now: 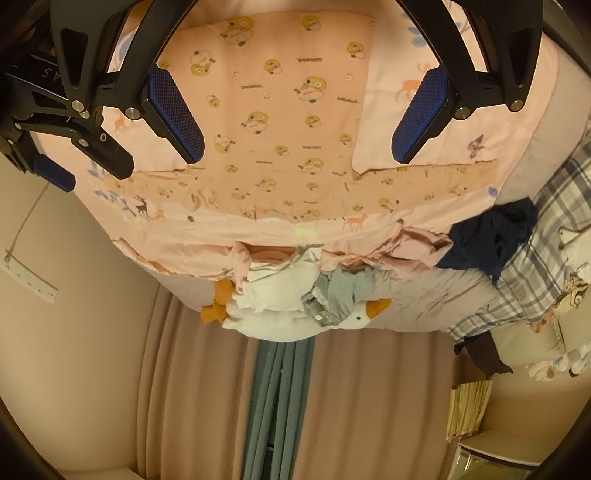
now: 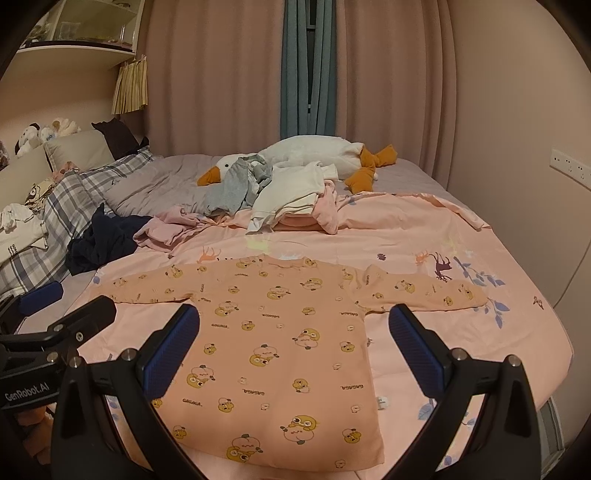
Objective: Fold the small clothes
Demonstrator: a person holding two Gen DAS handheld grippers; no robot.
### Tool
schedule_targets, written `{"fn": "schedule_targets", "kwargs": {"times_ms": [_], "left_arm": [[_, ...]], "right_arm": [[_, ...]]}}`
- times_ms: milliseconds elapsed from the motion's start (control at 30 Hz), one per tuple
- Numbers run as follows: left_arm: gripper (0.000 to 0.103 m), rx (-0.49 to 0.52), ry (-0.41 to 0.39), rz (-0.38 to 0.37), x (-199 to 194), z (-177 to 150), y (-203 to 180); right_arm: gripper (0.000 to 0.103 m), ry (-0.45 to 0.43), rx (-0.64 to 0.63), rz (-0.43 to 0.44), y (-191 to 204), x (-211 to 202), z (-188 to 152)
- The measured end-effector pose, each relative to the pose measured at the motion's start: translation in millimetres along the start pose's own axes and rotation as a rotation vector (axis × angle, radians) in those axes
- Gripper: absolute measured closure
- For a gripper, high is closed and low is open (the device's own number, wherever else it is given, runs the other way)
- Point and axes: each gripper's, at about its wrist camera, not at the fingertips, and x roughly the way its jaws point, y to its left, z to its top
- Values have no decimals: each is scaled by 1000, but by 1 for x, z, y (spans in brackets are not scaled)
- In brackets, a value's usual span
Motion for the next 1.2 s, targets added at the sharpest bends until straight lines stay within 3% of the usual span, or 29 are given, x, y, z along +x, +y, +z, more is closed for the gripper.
{"fn": "schedule_targets", "kwargs": {"times_ms": [433, 1200], "left_arm": [[2, 11, 3, -16, -1, 1, -2], [2, -4, -10, 19, 2, 5, -1]], "right_arm": [[0, 3, -11, -28, -1, 3, 0], [0, -2, 20, -58, -11, 3, 2]]}}
